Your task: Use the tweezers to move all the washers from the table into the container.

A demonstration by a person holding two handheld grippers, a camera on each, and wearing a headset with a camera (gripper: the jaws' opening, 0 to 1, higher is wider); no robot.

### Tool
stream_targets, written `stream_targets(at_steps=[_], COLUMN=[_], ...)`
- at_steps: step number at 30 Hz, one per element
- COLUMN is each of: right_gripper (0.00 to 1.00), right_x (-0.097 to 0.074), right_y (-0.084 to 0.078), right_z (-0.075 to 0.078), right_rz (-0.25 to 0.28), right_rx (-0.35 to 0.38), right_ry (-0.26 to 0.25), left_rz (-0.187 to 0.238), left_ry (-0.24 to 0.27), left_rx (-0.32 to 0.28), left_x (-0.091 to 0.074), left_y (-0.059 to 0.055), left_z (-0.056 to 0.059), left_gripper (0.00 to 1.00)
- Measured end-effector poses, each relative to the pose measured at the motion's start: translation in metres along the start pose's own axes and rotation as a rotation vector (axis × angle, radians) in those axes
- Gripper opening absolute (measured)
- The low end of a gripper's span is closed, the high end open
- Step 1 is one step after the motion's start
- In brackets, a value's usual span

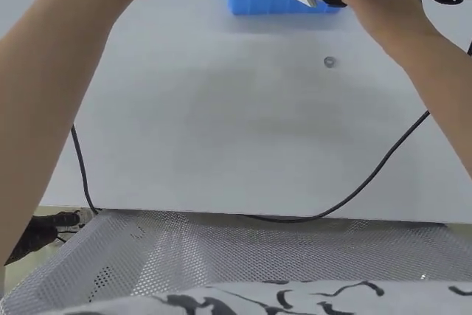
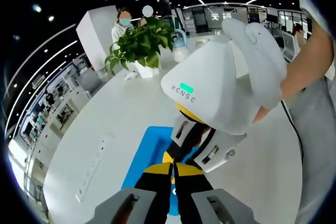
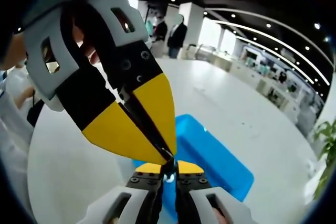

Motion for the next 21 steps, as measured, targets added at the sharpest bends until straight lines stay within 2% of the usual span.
stream_targets(at_steps=[4, 8, 12, 15, 16, 17, 21], right_gripper=[0.03, 0.04, 0.04, 0.04, 0.05, 0.05, 0.06], right_x=[0.000, 0.001, 0.002, 0.004, 0.004, 0.003, -0.004], right_y=[0.000, 0.000, 0.000, 0.001, 0.003, 0.003, 0.011], right_z=[-0.001, 0.001, 0.000, 0.000, -0.002, -0.002, 0.000], right_rz=[-0.001, -0.002, -0.012, -0.006, 0.006, 0.004, 0.021], right_rx=[-0.003, -0.003, -0.012, -0.018, -0.006, 0.005, -0.035], right_ry=[-0.003, -0.003, -0.003, 0.006, 0.027, 0.026, -0.009], left_rz=[-0.008, 0.005, -0.001, -0.020, -0.023, -0.031, -0.022], left_ry=[0.009, 0.005, 0.005, 0.007, 0.008, 0.009, 0.018], left_rx=[-0.011, -0.022, -0.012, 0.005, 0.007, 0.011, 0.039], left_x=[-0.001, -0.004, -0.004, -0.006, -0.006, -0.008, -0.017], left_y=[0.000, 0.004, 0.002, 0.001, 0.001, 0.002, 0.007], left_z=[-0.001, -0.001, 0.000, 0.000, 0.001, 0.001, 0.003], left_gripper=[0.00, 0.00, 0.00, 0.00, 0.00, 0.00, 0.00])
Point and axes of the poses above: the centre of the closed fingertips' face, and the gripper's own axes: x roughly forward along the fingers, z roughly to its right, y roughly out of its top, the point moved 2 cm from there along -x, roughly backward along the fingers, and after that the axes turned 4 degrees about -x, right-handed, at the moved point
